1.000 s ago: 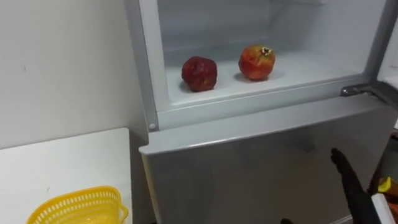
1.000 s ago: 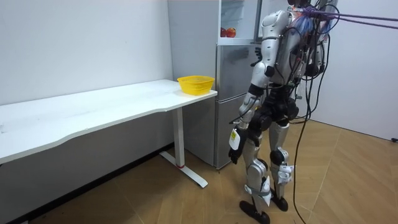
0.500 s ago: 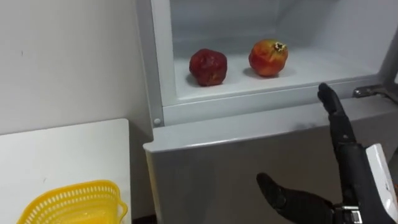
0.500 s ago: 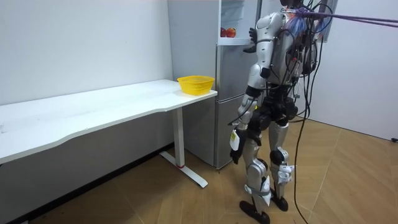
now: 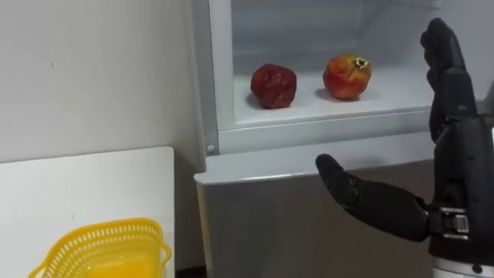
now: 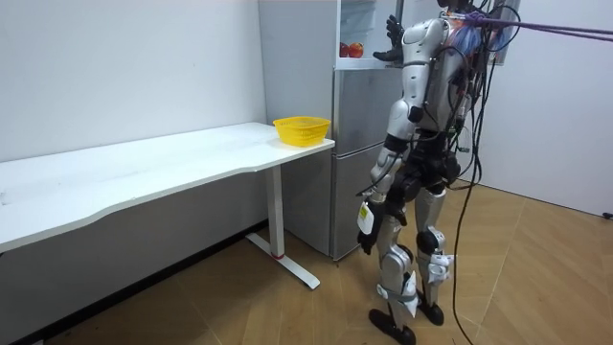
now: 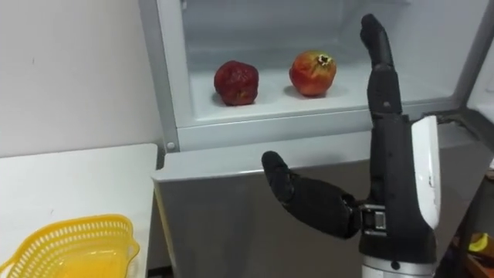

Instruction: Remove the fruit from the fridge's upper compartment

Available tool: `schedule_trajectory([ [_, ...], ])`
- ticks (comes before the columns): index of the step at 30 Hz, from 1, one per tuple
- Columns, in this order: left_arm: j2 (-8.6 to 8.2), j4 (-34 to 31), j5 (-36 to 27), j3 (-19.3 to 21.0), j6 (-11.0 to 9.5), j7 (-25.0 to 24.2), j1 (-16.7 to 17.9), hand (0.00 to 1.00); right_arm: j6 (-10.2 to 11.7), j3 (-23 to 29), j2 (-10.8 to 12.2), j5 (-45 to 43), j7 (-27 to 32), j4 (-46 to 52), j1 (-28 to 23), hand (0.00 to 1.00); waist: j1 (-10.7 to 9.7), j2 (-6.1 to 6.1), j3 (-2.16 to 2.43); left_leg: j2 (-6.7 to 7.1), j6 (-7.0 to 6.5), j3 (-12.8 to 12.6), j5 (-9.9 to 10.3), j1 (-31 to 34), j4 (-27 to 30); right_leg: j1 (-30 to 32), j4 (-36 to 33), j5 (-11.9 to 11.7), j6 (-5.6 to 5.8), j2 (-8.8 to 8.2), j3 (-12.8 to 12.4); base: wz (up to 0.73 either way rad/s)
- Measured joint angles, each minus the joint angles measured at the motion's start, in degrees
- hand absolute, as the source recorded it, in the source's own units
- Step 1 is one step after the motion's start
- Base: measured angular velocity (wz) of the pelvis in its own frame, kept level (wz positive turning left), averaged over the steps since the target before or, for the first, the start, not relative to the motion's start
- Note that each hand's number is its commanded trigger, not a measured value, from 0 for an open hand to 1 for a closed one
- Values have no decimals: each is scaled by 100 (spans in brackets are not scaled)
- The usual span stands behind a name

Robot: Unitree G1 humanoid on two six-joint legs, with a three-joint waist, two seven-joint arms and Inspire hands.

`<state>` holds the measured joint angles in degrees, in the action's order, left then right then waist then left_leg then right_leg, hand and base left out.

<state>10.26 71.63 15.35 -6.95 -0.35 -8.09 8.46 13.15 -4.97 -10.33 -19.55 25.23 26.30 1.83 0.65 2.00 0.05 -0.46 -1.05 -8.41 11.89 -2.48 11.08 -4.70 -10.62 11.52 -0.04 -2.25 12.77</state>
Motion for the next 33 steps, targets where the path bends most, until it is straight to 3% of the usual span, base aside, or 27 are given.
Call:
schedule_trajectory([
  [4, 19, -5, 43, 3, 6, 9, -16, 0, -6, 18, -357, 127, 89, -34, 335, 0, 131, 51, 1, 21, 2, 64, -1, -3, -25, -31, 11, 1, 2, -9, 40, 6],
  [12, 36, -25, 42, 49, 51, -9, -13, 0, -78, 103, -448, 175, -69, -135, 742, 0, 236, 133, -7, 17, 7, 100, -6, -41, 30, -109, 85, -19, -2, 9, 60, 3],
  [17, 47, -33, 44, 128, 96, -58, -36, 0, -226, 200, -578, 198, -275, -436, 975, 0, 265, 156, -39, 15, 8, 112, -6, -17, 24, -120, 81, -20, -2, 6, 98, 1],
  [33, 183, -148, 340, 227, 216, -273, -157, 0, -619, 218, -600, 312, -673, -1406, 1938, 0, 335, 224, -55, 27, 8, 216, -5, 18, 69, -110, 77, -23, -1, -13, 224, 3],
])
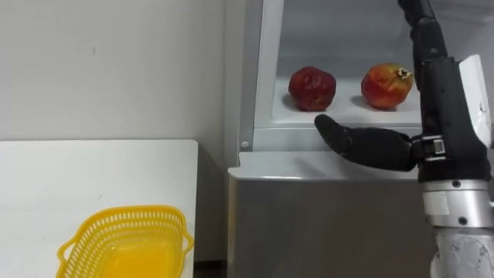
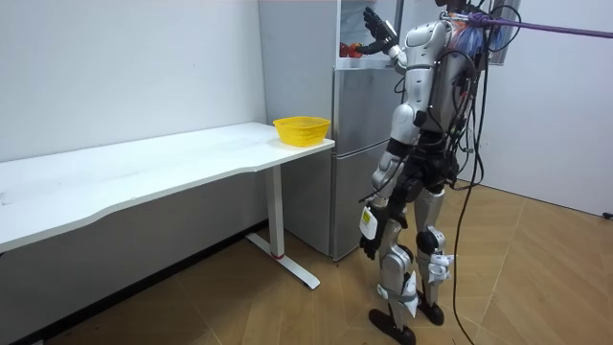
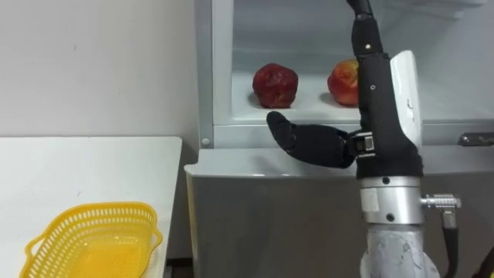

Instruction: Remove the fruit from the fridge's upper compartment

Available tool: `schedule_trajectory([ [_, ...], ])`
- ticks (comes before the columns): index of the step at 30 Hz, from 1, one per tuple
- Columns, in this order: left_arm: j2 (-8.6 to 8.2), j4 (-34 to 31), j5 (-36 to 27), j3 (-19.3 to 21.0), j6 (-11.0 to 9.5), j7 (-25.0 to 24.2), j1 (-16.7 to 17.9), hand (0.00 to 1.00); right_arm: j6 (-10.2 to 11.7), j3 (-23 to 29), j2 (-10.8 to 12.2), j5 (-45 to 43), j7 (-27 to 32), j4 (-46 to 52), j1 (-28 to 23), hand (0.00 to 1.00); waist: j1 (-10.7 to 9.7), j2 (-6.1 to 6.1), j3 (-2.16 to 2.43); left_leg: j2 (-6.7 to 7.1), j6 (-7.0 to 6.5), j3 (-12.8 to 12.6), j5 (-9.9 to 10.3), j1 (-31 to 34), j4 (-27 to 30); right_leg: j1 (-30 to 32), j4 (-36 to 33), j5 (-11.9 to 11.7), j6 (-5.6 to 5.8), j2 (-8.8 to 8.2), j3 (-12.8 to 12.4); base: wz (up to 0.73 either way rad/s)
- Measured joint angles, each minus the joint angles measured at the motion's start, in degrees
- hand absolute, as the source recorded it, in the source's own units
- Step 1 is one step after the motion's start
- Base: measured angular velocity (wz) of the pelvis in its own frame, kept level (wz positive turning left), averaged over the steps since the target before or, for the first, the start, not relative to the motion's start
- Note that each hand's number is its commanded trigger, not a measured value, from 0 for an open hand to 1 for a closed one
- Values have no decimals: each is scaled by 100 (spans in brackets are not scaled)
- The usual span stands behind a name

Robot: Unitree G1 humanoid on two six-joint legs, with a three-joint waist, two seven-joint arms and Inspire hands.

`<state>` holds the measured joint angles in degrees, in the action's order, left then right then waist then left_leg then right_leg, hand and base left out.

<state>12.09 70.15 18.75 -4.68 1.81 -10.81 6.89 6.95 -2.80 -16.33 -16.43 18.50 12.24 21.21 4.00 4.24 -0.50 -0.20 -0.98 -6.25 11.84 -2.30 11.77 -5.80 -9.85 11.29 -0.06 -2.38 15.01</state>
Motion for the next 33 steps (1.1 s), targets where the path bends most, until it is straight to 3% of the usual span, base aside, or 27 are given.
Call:
schedule_trajectory([
  [2, 4, -51, -9, 4, 43, -2, -32, 0, -85, -3, -15, 3, -79, -148, 69, 0, 100, -7, 0, -2, -1, 16, -1, -11, 3, -13, 2, 0, 0, -3, -3, 0],
  [9, 5, -85, 5, 79, 85, -6, -70, 0, -286, -32, -32, 51, -259, -508, 547, 0, 136, -46, 12, -4, -4, 107, -2, 19, 25, -25, 3, 0, 1, -18, 77, 6],
  [19, 30, -328, 49, 224, 176, -2, -25, 0, -456, -38, -372, 137, -379, -1001, 794, 0, 257, -69, 16, -7, -4, 168, -2, 72, 118, -33, -22, 0, 0, -25, 133, 2],
  [28, 43, -454, 56, 224, 190, -4, 23, 0, -456, -38, -455, 170, -372, -1206, 811, 0, 265, -45, 27, -5, -8, 175, -5, 67, 139, -19, -85, 0, 0, -38, 148, 0],
  [33, 41, -454, 67, 294, 189, -16, 26, 0, -457, -30, -635, 544, -501, -1529, 922, 0, 257, -31, 29, -5, -9, 211, -4, 121, 158, 5, -86, 0, 0, -41, 174, 2],
])
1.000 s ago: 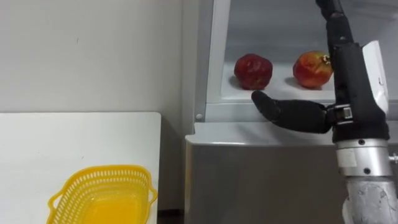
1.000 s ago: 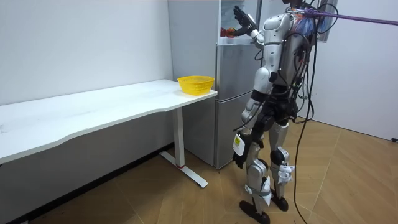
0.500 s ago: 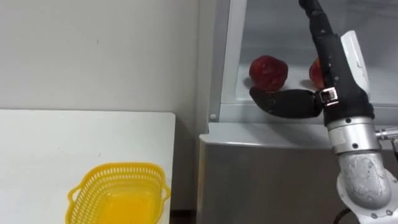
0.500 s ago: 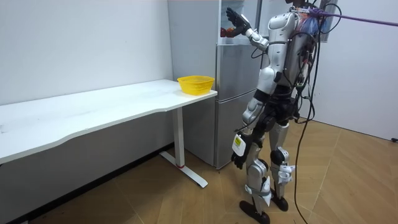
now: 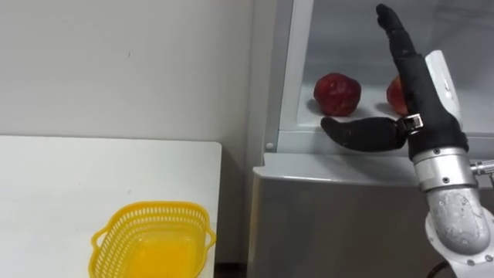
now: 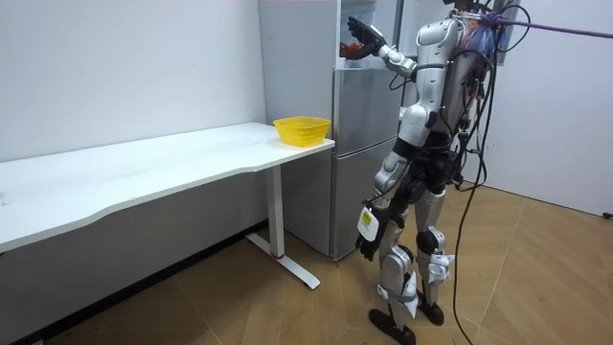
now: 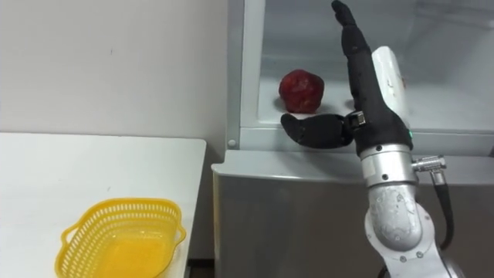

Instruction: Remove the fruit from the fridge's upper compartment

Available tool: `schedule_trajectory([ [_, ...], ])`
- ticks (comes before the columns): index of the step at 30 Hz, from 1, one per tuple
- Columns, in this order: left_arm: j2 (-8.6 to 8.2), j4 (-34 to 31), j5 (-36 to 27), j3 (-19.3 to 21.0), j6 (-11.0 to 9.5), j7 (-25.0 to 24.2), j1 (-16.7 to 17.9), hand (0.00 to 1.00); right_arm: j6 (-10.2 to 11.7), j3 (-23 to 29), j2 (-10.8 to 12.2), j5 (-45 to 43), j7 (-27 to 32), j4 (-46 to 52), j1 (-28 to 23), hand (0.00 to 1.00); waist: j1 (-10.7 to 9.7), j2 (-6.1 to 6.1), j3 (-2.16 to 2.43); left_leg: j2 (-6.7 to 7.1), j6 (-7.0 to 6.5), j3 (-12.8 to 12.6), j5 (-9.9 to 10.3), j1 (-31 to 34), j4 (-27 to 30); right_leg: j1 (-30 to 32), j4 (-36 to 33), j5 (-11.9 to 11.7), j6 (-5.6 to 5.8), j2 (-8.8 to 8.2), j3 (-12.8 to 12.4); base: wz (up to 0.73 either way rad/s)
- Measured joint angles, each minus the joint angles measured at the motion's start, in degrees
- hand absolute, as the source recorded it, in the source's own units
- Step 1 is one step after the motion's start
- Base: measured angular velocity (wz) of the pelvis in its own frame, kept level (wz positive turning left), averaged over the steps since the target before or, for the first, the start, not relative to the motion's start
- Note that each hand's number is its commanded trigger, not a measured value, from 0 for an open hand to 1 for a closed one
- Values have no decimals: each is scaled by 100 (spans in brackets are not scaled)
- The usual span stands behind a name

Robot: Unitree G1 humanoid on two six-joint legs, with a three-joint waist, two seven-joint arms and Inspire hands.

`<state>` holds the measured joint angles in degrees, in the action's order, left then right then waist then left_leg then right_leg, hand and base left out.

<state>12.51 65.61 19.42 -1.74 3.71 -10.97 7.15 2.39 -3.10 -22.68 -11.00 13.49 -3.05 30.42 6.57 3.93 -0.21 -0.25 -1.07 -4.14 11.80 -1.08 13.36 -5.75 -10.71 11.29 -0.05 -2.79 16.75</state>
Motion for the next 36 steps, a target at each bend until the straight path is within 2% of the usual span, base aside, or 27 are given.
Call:
schedule_trajectory([
  [4, -5, -8, 57, 153, 21, -8, 15, 0, 1, 28, -111, 323, -128, -117, 48, 0, -5, 11, 8, -1, 1, 45, 0, 46, 17, 11, -2, 0, 0, -6, 47, 4],
  [7, -15, -42, 141, 155, 115, -67, 9, 0, -10, 48, -146, 397, -294, -182, 48, 0, -8, 26, 16, -1, 2, 48, -1, 52, 24, 11, -2, 0, 0, -7, 44, 0],
  [10, -15, -42, 153, 155, 147, -100, 4, 0, -109, 52, -200, 449, -441, -224, 61, 0, -7, 62, 25, 0, 2, 48, -1, 56, 22, 5, -4, 0, 0, -5, 45, 0],
  [16, -10, -42, 153, 152, 234, -198, 25, 0, -182, 64, -211, 610, -693, -543, 377, 0, -24, 122, 5, 0, 1, 48, -1, 59, 24, -13, -9, -4, -7, 4, 42, 0],
  [20, 6, -42, 150, 152, 266, -218, 35, 0, -218, 70, -260, 983, -882, -740, 474, 0, -29, 188, 35, 2, 2, 108, -1, 75, 47, -27, -9, -5, -9, 9, 55, 6],
  [30, 8, -43, 149, 151, 310, -231, 31, 0, -262, 62, -282, 1093, -1119, -758, 498, 0, -20, 191, 32, 2, 3, 119, -2, 83, 58, -27, -11, -6, -11, 10, 62, 0],
  [36, 20, -54, 150, 149, 366, -213, 36, 0, -374, -39, -367, 1155, -1227, -821, 548, 0, 17, 192, 26, 0, 3, 118, -2, 87, 58, -15, -12, -7, -12, 2, 66, 0],
])
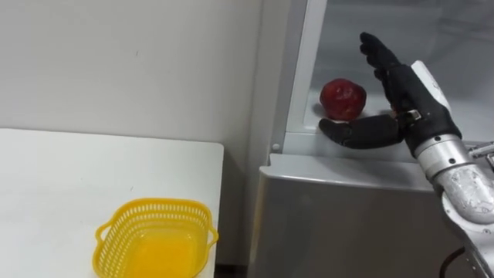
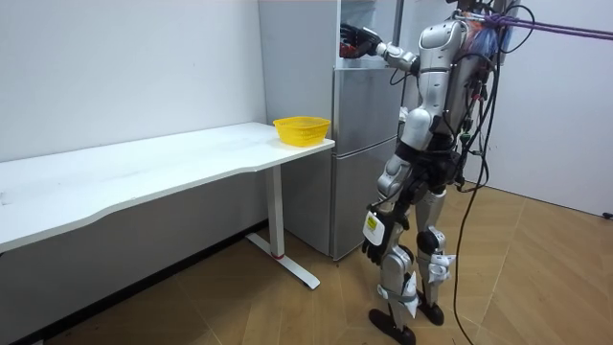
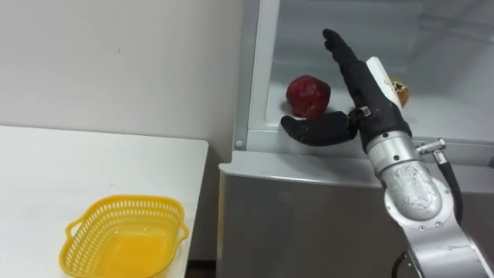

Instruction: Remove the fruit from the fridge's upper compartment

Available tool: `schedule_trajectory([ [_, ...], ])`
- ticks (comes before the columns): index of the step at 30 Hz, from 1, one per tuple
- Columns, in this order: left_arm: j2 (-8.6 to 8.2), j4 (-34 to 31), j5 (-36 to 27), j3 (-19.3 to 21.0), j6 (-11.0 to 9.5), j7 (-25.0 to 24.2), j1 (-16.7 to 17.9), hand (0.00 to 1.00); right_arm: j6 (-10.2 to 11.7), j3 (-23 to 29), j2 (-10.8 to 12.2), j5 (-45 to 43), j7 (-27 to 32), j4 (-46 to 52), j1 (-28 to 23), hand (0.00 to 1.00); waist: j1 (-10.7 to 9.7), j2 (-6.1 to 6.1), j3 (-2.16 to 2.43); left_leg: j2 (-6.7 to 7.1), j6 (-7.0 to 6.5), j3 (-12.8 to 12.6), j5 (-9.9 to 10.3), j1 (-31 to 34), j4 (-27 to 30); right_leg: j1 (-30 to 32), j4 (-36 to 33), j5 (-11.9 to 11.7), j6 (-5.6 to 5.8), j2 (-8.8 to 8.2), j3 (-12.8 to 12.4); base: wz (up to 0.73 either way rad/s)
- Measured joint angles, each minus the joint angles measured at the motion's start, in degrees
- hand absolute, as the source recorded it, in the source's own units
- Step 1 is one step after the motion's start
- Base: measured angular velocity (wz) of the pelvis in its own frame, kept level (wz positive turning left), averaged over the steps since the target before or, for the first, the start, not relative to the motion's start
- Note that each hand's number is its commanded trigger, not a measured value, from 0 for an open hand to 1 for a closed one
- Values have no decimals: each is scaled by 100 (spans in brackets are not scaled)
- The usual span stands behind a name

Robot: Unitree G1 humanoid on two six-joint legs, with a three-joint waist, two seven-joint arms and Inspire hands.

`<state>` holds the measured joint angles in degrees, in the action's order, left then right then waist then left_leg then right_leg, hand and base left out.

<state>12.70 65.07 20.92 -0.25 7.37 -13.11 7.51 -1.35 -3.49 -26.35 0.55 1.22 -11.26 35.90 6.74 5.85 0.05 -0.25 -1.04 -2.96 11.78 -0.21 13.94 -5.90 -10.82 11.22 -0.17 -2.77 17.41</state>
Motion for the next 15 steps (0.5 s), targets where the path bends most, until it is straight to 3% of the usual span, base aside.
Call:
schedule_trajectory([
  [6, 11, -116, 1, 2, 76, -10, 20, 0, -129, -37, -16, 356, -150, -158, 71, 0, -2, -17, -11, 1, 0, 1, 0, 0, 0, -5, 0, 0, 0, -7, -1, 0],
  [15, 12, -319, 1, 9, 347, 16, 32, 0, -384, -38, -23, 665, -392, -447, 422, 0, -5, -20, -3, 5, 4, 1, -3, 27, -12, 25, 5, 0, 0, 17, 3, 0],
])
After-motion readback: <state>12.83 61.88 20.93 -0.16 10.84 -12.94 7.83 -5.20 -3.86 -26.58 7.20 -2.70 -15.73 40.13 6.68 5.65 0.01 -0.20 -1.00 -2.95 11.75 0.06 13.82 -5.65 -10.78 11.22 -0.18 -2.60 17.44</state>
